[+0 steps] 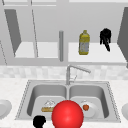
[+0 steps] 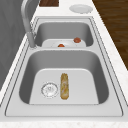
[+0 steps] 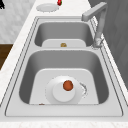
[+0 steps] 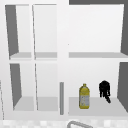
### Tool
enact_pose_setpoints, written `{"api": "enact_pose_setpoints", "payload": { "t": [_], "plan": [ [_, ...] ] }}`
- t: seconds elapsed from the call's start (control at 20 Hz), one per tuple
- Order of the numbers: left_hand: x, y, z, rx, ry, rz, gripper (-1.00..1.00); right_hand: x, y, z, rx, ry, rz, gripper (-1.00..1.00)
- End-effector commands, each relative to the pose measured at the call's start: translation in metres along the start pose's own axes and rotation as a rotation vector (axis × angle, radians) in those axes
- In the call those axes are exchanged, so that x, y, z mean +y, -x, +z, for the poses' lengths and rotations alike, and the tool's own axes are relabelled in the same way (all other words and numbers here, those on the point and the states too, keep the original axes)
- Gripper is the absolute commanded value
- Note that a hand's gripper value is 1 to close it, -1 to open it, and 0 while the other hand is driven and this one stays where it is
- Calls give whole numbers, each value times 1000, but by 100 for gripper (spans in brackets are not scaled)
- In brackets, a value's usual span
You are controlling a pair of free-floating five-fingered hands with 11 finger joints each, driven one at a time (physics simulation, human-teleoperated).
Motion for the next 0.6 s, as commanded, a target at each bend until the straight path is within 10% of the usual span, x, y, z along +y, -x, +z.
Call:
{"api": "enact_pose_setpoints", "payload": {
  "t": [0.0, 0.55],
  "plan": [
    [0, 0, 0, 0, 0, 0, 0, 32, -1, 11, -4, 29, -26, -100],
    [0, 0, 0, 0, 0, 0, 0, 123, -5, 45, 0, 2, -4, -100]
  ]
}}
